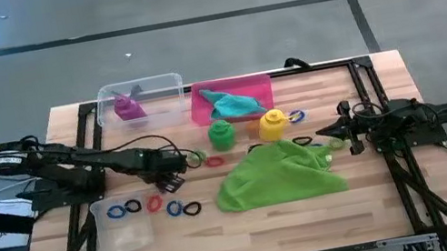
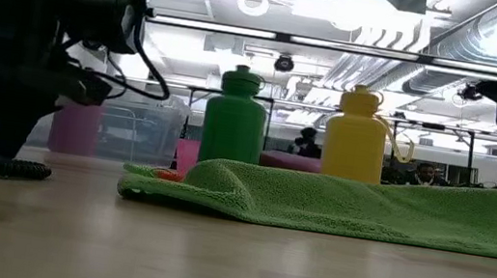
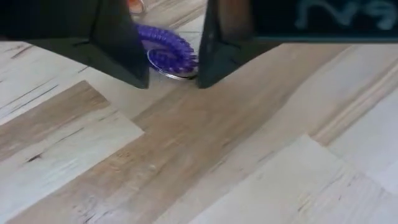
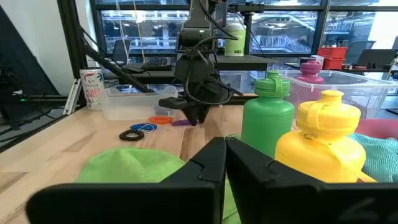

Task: Pick & Place Sports Items
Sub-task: Put the purple spring keychain into the bottom transparent bin

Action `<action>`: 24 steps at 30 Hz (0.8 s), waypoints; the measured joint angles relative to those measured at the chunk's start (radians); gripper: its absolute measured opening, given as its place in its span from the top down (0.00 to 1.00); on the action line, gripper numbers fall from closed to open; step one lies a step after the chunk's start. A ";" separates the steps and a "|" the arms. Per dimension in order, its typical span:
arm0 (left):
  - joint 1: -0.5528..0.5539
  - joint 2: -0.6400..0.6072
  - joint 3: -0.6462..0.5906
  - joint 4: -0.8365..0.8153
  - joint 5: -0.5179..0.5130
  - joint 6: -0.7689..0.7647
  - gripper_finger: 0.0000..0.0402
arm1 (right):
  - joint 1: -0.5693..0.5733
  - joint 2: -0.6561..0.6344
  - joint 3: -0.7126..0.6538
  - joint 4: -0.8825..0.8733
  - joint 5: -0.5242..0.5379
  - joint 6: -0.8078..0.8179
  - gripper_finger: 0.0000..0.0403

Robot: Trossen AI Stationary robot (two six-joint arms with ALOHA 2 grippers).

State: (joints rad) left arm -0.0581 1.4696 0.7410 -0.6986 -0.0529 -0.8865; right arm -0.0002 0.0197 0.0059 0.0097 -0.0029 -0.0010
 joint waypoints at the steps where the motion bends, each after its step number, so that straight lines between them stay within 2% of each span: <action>1: 0.000 0.000 0.000 0.001 -0.002 0.004 0.79 | 0.000 0.000 0.000 0.000 0.000 0.000 1.00; 8: -0.013 0.000 0.000 0.009 -0.006 0.048 0.91 | 0.000 0.000 0.000 0.000 0.000 0.000 1.00; 18: -0.023 -0.006 0.000 0.009 -0.001 0.099 0.98 | 0.000 0.000 0.000 0.000 0.000 0.000 1.00; 24: -0.023 -0.069 -0.001 0.006 -0.004 0.122 0.99 | 0.000 0.000 0.000 0.000 0.000 0.000 1.00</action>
State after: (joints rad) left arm -0.0811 1.4004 0.7403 -0.6927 -0.0564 -0.7645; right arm -0.0002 0.0198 0.0059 0.0101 -0.0031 -0.0011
